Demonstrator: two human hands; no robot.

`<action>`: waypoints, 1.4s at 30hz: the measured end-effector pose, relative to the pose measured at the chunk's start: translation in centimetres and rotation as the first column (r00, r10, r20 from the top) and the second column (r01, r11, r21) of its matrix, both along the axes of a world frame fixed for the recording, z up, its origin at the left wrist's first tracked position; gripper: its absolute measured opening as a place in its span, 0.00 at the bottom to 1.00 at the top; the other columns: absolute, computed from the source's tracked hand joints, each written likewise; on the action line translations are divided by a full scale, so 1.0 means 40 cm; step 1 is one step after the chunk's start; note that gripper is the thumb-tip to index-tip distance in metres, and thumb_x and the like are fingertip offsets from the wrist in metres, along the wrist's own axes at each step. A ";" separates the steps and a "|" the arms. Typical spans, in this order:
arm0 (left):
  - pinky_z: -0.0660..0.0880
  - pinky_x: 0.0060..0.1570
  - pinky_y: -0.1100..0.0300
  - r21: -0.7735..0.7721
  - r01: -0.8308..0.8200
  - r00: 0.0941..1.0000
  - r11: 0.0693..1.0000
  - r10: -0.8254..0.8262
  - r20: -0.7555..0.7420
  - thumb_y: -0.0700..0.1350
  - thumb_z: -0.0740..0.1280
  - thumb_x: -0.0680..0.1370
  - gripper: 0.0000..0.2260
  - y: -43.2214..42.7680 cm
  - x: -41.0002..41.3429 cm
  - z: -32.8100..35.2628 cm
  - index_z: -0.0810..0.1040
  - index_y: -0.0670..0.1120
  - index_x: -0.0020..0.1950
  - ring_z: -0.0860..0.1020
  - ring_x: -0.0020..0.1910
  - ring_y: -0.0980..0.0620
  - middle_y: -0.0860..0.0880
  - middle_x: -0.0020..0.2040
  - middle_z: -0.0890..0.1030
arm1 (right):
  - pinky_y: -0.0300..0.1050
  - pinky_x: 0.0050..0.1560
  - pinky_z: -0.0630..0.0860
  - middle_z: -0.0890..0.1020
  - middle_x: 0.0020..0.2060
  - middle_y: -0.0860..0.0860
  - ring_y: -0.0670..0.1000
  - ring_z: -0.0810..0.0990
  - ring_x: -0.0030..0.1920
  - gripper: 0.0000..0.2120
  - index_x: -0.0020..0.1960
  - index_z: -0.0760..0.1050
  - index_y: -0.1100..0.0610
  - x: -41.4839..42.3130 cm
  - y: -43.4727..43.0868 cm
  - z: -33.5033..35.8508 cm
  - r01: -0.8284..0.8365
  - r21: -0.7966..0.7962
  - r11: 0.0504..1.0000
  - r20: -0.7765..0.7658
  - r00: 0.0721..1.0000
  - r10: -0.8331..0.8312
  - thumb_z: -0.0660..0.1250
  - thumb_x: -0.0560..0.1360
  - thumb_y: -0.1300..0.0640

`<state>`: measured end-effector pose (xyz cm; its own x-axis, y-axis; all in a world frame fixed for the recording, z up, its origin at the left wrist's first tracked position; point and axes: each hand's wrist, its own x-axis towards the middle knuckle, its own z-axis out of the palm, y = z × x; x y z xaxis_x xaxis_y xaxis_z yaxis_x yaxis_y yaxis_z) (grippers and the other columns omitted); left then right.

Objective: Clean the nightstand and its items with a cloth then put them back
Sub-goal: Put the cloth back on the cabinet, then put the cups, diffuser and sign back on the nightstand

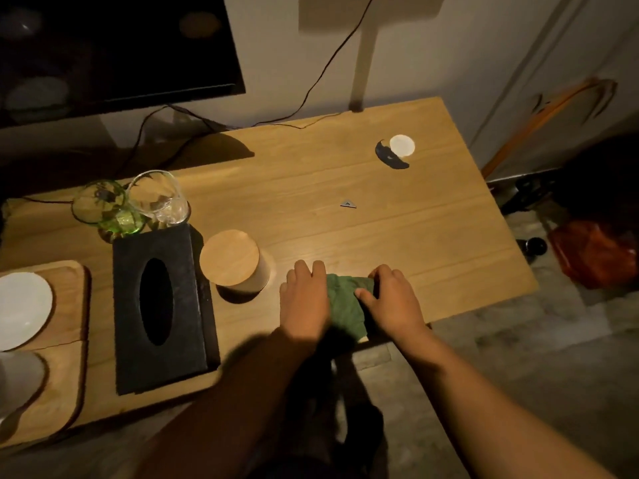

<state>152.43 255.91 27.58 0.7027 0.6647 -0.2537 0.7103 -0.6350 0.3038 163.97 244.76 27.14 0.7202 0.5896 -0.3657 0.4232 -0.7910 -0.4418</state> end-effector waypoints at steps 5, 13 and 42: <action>0.71 0.44 0.53 -0.227 0.328 0.936 0.917 -0.283 0.209 0.41 0.61 0.75 0.04 -0.118 0.079 0.082 0.72 0.47 0.49 0.76 0.49 0.44 0.46 0.50 0.77 | 0.48 0.44 0.76 0.82 0.41 0.50 0.52 0.81 0.44 0.12 0.53 0.74 0.53 -0.012 -0.181 0.086 0.326 0.164 0.931 -0.188 0.937 -0.295 0.66 0.75 0.46; 0.76 0.46 0.52 -0.191 0.865 0.500 0.464 -0.832 0.239 0.48 0.64 0.77 0.05 -0.627 0.075 0.211 0.75 0.48 0.51 0.79 0.47 0.48 0.48 0.47 0.81 | 0.56 0.46 0.80 0.80 0.36 0.48 0.51 0.81 0.40 0.06 0.38 0.73 0.45 -0.266 -0.799 0.229 0.727 0.295 0.620 -0.176 0.679 -0.712 0.63 0.73 0.46; 0.71 0.40 0.68 -0.192 0.371 -0.847 -0.909 -0.416 0.331 0.49 0.65 0.78 0.03 -2.972 -1.532 0.341 0.76 0.51 0.47 0.77 0.39 0.59 0.54 0.42 0.79 | 0.29 0.39 0.63 0.73 0.40 0.43 0.40 0.70 0.39 0.03 0.49 0.75 0.46 -2.315 -2.547 0.356 0.484 0.375 -0.791 -0.006 -0.852 -0.524 0.63 0.78 0.50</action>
<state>91.13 137.02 41.23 -0.4451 -0.8860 -0.1298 -0.7218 0.2692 0.6376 71.39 142.88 41.38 -0.2551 -0.9592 -0.1220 -0.6544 0.2642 -0.7085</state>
